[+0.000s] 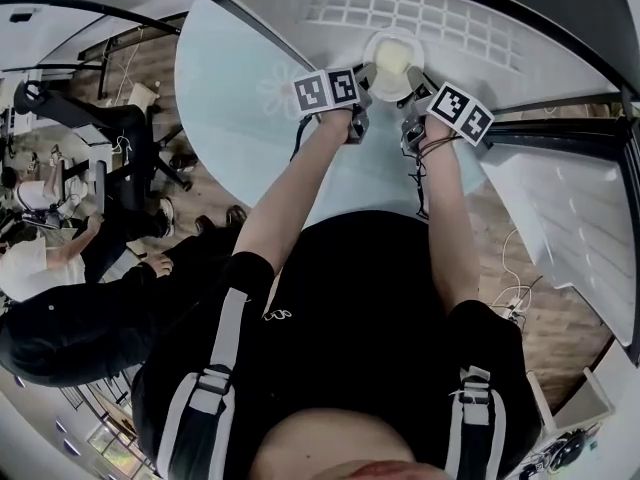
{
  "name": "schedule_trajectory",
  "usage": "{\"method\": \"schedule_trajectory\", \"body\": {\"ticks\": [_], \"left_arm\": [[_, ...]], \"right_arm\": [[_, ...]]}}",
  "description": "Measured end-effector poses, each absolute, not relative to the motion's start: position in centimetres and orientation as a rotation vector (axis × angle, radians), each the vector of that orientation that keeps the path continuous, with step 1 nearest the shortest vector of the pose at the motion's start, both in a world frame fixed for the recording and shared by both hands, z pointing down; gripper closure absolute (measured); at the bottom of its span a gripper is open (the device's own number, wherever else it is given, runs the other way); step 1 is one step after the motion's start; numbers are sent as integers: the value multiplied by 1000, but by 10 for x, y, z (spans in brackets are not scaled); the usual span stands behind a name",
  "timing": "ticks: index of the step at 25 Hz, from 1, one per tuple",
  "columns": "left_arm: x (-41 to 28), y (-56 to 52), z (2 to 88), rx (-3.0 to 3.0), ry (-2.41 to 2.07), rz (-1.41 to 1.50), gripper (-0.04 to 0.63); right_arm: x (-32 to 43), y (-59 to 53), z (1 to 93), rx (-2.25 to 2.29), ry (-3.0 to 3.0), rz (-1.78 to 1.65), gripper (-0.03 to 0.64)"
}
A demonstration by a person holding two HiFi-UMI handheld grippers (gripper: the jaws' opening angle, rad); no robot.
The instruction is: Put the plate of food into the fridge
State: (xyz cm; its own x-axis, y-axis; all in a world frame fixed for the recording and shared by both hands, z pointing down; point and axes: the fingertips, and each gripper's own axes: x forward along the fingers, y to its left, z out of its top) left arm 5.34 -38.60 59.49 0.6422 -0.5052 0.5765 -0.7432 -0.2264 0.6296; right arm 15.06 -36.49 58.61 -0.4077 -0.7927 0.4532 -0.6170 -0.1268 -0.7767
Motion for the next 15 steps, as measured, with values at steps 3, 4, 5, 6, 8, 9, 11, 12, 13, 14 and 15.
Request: {"method": "schedule_trajectory", "body": {"ticks": [3,4,5,6,8,9,11,12,13,14,15], "left_arm": [[54,-387,595,1894,-993,323,523],[54,-388,595,1902,-1000,338,520],[53,-388,594,1918,-1016,358,515],[50,-389,592,1938,-1040,378,512],[41,-391,584,1968,-1096,383,512],[37,-392,578,1974,-1115,366,512],[32,-392,566,1983,-1132,332,512],[30,-389,561,1991,-1131,321,512],[28,-385,557,2001,-1128,313,513],[26,-378,555,2009,-1124,305,530],[25,-372,553,2015,-1120,293,551]], "right_arm": [[152,-367,586,-1639,1995,-1531,563],[152,-367,586,-1659,2013,-1517,560],[153,-368,586,-1688,2037,-1500,557],[155,-368,586,-1726,2066,-1477,557],[159,-368,585,-1811,2124,-1420,541],[161,-368,583,-1843,2151,-1387,511],[165,-367,576,-1889,2205,-1313,491],[167,-366,571,-1909,2233,-1273,491],[168,-364,566,-1932,2261,-1233,491],[170,-361,562,-1960,2287,-1192,491],[172,-358,559,-1989,2308,-1152,493]]}}
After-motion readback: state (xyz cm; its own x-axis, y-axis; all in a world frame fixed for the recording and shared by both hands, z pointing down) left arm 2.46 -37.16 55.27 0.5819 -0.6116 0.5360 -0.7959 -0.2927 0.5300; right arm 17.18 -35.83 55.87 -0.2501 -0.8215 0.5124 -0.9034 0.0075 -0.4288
